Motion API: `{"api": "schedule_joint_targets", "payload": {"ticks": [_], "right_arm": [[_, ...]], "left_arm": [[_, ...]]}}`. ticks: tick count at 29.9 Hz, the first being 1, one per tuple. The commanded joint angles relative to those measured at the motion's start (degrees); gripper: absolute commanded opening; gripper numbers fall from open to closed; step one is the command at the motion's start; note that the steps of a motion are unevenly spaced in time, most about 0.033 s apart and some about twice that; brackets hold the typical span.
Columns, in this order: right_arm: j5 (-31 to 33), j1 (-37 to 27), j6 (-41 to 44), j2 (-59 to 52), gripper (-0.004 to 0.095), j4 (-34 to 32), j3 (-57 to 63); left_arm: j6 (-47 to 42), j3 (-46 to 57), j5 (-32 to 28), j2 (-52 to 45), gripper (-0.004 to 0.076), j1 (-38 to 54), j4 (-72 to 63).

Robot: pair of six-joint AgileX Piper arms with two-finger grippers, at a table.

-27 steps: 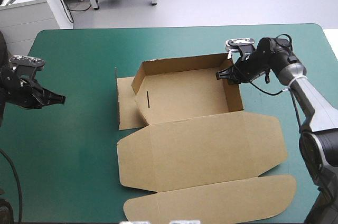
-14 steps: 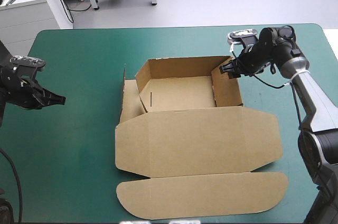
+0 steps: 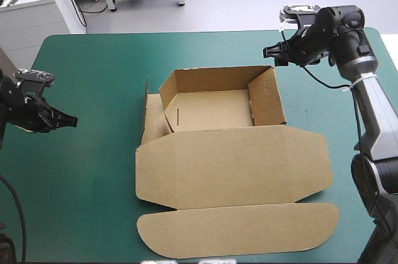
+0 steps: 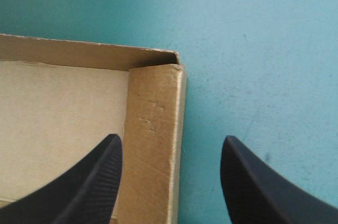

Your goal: Fold the box

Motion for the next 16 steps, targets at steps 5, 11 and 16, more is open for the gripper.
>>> {"api": "schedule_joint_targets", "payload": {"ticks": [5,11,16], "right_arm": [[0.71,0.10,-0.45,-6.56,0.0523,3.63,-0.18],[0.60,0.10,-1.89,-9.62,0.0522,2.93,9.61],[0.49,0.10,-4.25,-6.07,0.0512,2.73,11.77]], "left_arm": [[0.94,-1.74,-0.76,-1.76,0.0004,-0.04,-0.82],[1.15,-1.74,-2.32,-1.76,0.0004,-0.04,-0.82],[1.41,-1.74,-2.57,-1.76,0.0004,-0.04,-0.82]]}}
